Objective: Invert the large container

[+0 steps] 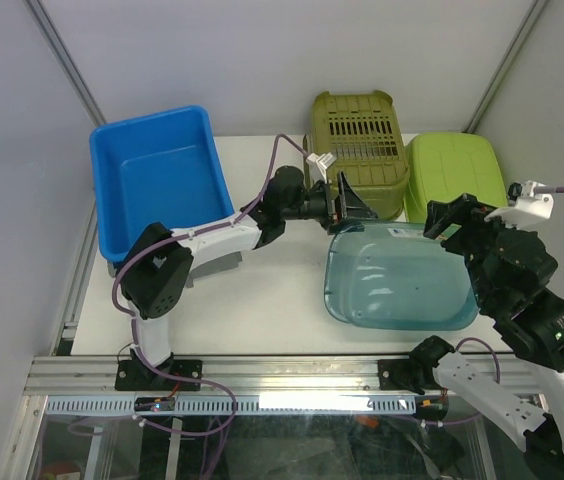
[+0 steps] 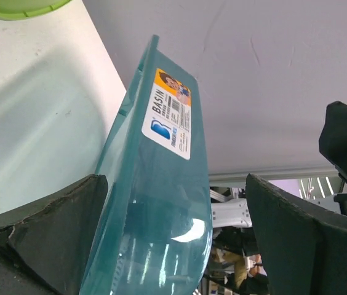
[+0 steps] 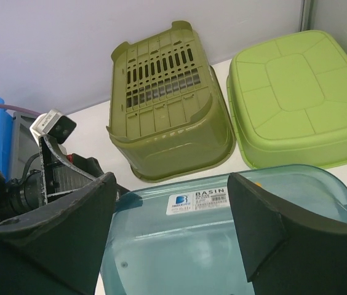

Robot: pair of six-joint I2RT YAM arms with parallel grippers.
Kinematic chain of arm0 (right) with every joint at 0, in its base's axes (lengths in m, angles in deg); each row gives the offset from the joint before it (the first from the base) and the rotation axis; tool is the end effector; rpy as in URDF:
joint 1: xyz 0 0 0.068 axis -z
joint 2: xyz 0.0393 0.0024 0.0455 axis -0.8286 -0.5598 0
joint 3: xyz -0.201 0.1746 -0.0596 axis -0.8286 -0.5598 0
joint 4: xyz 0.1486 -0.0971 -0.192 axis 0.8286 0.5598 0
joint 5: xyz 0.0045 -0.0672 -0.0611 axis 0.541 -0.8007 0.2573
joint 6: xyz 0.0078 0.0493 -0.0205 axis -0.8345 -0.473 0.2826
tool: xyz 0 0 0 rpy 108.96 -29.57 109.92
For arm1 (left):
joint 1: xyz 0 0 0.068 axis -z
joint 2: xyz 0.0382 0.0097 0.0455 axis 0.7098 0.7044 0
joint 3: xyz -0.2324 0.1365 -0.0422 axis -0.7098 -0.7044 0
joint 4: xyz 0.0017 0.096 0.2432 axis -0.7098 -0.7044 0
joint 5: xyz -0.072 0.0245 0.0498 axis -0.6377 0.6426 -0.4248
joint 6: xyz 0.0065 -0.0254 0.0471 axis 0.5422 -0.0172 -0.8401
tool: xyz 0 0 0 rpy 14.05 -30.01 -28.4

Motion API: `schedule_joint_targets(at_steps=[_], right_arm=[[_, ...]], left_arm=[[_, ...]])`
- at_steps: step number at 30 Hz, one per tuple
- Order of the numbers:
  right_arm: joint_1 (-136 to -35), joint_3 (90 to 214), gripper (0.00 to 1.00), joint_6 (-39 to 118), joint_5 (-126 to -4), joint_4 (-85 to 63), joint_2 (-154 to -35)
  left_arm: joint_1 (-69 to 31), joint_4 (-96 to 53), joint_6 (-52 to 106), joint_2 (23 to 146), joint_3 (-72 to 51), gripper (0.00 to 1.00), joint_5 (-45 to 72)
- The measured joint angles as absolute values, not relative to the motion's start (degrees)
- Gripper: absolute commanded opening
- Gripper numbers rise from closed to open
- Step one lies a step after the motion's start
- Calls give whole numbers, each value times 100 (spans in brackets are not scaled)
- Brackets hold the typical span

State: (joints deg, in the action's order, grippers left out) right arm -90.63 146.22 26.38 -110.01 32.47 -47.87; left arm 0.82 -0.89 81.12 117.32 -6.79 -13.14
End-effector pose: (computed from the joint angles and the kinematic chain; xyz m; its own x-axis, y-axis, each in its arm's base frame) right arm 0.0703 0.0225 0.4377 -0.1116 0.2570 -0.9599 0.0776 0.9653 0.2494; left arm 0.2927 -0.3327 0.2658 -0.9426 -0.0957 -0.3199 0.2998 0.1793 -0.9370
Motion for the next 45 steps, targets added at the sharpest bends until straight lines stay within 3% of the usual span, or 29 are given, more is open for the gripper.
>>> schedule_joint_targets(at_steps=[14,26,35,40,45], right_arm=[[-9063,14639,77,2594,-11005,3319,-4782],[-9063,14639,77,2597,-10990,3317,-4865],[-9063,14639,77,2562,-10929,3317,-4988],[-9063,14580,77,2559,-10918,3311,-5042],[-9063,14578,77,2562,-10916,3287,-5121]], left_arm=[[259,-2657,6219,11371,-175,99,714],[799,-3796,5183,11319,483,99,1831],[792,-4810,4683,10580,829,99,3123],[790,-5116,4798,9994,695,99,3311],[795,-4948,5183,9525,-345,99,2920]])
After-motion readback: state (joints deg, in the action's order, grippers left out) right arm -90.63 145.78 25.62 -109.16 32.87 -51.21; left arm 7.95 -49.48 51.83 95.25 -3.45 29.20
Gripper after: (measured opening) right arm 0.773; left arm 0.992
